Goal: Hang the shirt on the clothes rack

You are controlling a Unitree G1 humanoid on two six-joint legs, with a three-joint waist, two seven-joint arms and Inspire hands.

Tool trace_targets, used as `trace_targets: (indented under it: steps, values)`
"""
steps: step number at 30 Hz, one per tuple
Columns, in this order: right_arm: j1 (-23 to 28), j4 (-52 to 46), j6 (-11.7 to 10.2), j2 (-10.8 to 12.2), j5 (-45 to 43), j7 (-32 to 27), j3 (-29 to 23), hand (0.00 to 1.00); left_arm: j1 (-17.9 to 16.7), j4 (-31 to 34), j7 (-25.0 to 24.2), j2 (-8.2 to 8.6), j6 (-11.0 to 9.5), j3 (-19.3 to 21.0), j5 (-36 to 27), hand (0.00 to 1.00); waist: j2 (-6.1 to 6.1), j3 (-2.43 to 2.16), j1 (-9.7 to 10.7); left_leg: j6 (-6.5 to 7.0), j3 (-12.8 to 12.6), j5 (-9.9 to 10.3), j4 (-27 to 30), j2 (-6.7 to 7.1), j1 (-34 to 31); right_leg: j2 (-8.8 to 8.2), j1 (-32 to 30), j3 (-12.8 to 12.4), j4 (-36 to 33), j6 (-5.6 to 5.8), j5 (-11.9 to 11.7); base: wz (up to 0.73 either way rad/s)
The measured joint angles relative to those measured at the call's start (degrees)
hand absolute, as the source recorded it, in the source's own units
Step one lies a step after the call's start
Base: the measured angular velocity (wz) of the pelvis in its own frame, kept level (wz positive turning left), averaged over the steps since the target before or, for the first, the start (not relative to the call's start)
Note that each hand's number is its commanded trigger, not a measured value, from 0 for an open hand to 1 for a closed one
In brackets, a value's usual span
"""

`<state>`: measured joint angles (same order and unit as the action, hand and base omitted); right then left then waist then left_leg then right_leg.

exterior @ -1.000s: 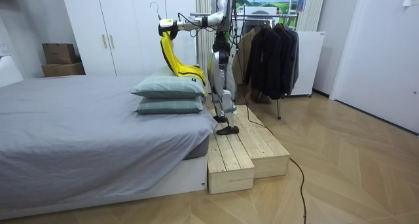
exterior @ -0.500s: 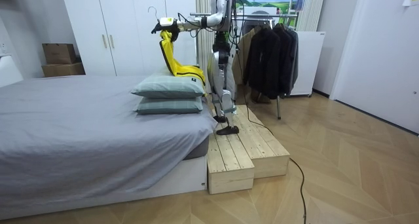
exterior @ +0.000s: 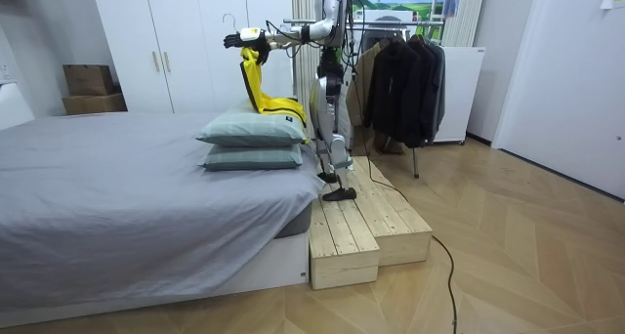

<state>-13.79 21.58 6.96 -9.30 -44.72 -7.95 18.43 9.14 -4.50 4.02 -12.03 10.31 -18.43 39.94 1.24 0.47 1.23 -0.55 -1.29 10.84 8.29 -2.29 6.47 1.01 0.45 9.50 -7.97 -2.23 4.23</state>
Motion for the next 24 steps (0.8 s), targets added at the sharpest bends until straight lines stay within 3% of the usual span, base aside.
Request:
trace_targets:
  steps: [12,16,24]
  values:
    - [1.87,2.3,-2.54,-0.09,0.89,-0.81,-3.98,1.0,-0.42,-0.01,0.02,0.02,-2.29,0.34,-4.54,0.0,-0.27,0.09,-0.21,0.0,-0.5,0.0,0.04,-0.01,0.61,0.11,0.46,-0.96,-0.24,0.02,0.05,-0.01]
    - [1.91,4.49,-2.71,-1.19,0.39,-1.27,-4.16,1.0,-0.42,-0.01,0.59,-0.1,-3.82,1.98,-4.49,0.0,-0.32,0.09,-0.26,-0.01,-1.23,0.01,0.0,0.02,1.09,0.08,0.42,-1.52,-0.84,0.07,0.32,-0.08]
    - [3.31,4.3,-4.6,-4.17,-1.94,-4.03,-8.54,1.0,-0.6,0.19,2.5,-0.15,-4.12,6.23,-6.66,0.0,-0.59,-0.13,-0.03,-0.01,-1.32,0.01,0.01,-0.03,1.1,0.09,0.47,-1.35,-0.8,0.05,0.31,0.0]
